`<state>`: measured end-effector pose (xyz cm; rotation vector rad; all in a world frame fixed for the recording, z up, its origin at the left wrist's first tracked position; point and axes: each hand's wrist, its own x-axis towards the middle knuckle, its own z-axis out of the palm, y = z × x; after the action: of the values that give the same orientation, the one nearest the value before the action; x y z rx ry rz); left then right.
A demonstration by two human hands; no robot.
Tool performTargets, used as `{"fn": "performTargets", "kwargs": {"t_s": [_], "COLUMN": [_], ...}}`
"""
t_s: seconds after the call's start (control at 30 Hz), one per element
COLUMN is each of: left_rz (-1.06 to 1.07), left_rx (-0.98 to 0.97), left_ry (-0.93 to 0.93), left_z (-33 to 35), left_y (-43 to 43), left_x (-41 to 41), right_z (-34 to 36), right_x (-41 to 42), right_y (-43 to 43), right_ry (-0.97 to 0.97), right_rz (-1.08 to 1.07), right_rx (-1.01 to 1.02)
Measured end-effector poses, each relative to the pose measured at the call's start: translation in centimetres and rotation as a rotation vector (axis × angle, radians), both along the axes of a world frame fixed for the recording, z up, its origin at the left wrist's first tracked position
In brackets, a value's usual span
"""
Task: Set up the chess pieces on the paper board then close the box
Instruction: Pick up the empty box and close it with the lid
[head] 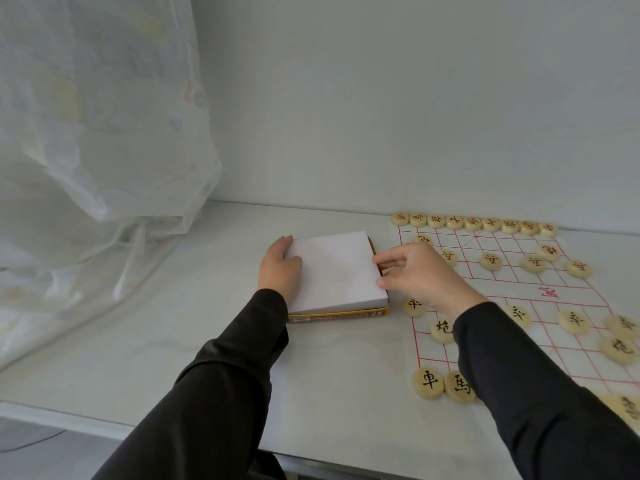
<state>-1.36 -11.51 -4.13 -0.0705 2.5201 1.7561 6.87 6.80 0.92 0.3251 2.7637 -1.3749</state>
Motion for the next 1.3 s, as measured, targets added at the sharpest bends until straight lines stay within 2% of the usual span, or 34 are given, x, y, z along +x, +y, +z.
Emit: {"fn": "performTargets", "kwargs": {"t_s": [0.07, 0.13, 0.3, 0.47, 0.63, 0.73, 0.87, 0.97, 1.1, 1.2, 1.27, 1.3], "left_rz": [0.009, 0.008, -0.007, -0.030, -0.041, -0.056, -0.041, -0.147, -0.333, -0.289, -0.199, -0.171], "left_rx": [0.000, 0.002, -0.027, -0.056, -0.068, -0.101, -0.137, -0.278, -0.710, -0.843, -0.764, -0.675], "left_ry": [0.005, 0.013, 0.029, 0.025, 0.037, 0.061, 0.090, 0.132, 0.139, 0.059, 0.026, 0.018], "left_z": [-0.1, -0.2, -0.2, -0.2, -0.4, -0.6, -0.5, -0.4, -0.6, -0.3, 0.2, 0.3], "left_y": [0.0, 0.0, -0.2, -0.4, -0.6, -0.4, -0.3, 0.1, 0.6, 0.5, 0.5, 0.6], "left_x": [0.0, -0.1, -0.2, -0.6, -0.7, -0.5, -0.4, 0.0, 0.3, 0.5, 0.6, 0.6], "right_z": [0.5, 0.6, 0.4, -0.3, -1.1, -0.9, -0.7, -0.9, -1.4, -1.3, -1.3, -1.3], "right_x": [0.4, 0.7, 1.3, 1.8, 1.9, 2.0, 1.6, 1.6, 1.6, 1.2, 0.8, 0.5], "right_y": [0.4, 0.4, 0.1, -0.2, -0.7, -0.8, -0.8, -1.1, -2.7, -2.7, -2.3, -2.1], "right_ry": [-0.093, -0.122, -0.001, 0.053, 0.082, 0.111, 0.202, 0.057, -0.043, 0.000, -0.004, -0.021], "right_rz": [0.122, 0.156, 0.124, 0.071, 0.166, 0.203, 0.101, 0.142, 0.199, 0.111, -0.011, -0.093], "right_rx": [0.052, 0.119, 0.289, 0.287, 0.456, 0.426, 0.399, 0.386, 0.485, 0.376, 0.154, -0.033]}}
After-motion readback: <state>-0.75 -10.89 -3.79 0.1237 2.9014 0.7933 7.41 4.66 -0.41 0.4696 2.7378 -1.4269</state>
